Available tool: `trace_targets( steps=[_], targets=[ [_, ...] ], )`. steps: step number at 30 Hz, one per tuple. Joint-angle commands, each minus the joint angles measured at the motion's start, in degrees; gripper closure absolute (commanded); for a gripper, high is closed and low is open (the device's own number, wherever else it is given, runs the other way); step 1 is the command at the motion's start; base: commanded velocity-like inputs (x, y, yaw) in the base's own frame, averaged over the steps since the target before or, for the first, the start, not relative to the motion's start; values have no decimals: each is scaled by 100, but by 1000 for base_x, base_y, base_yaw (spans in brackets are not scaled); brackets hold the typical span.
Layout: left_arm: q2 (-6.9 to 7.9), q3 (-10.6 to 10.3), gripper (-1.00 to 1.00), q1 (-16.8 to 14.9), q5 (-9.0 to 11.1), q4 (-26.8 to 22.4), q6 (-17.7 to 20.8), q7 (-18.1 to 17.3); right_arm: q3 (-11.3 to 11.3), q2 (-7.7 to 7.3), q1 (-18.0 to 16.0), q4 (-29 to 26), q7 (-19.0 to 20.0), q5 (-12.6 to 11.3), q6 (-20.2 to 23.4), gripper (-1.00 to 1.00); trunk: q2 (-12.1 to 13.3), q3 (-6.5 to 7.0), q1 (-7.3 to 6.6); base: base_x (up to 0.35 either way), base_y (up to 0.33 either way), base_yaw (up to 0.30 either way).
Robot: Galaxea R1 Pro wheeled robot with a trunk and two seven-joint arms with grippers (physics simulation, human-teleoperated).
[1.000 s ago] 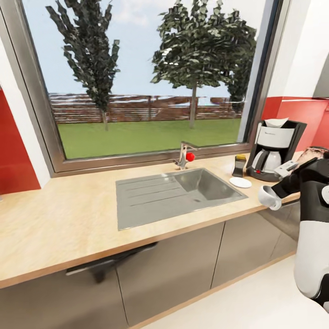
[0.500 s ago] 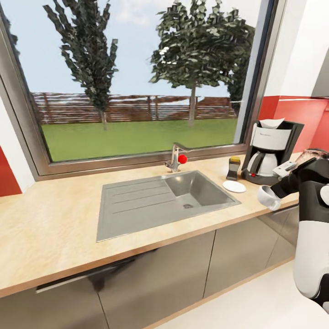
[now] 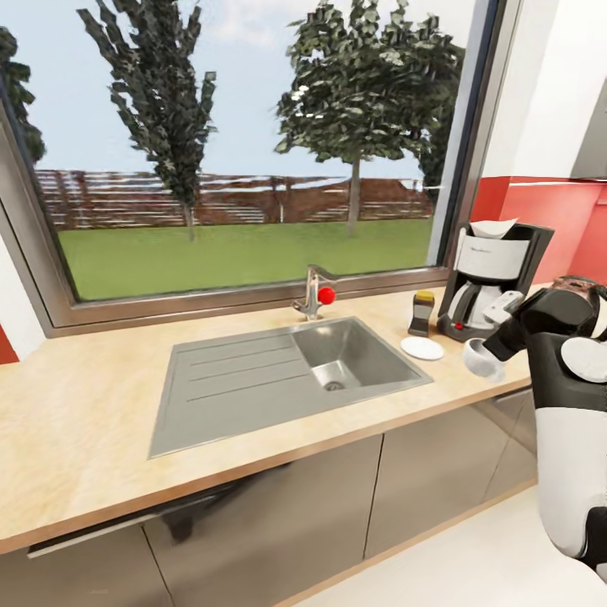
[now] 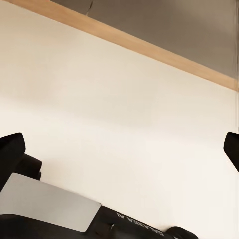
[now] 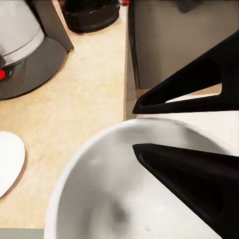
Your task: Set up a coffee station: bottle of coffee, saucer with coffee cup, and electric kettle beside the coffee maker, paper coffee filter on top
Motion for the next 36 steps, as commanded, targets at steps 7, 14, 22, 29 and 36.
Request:
trace_targets(
  steps=[7,14,22,29,36],
  targets=[
    [1,45,-100,-5,-23,10,-14,-29,89,246,-5,-1,22,33,73,100,-3,-6,1,77,-82,0],
    [1,50,-100,-5,-23,10,-14,-29,96,311,-5,-10,39,26,126,100,-3,-6,1,133,-108,0],
    [1,49,-100,-5,-23,10,-13,-29,89,318,-5,-13,47,25,137,100,-3,-6,1,12,-11,0],
    [1,47,-100,-5,-22,10,-11,-29,88,319,-5,-18,52,25,137,100,-3,-6,1,133,-174,0],
    [1,45,-100,-5,-23,10,-12,-29,83,319,-5,-19,52,25,141,100,-3,-6,1,90,-264,0]
  ],
)
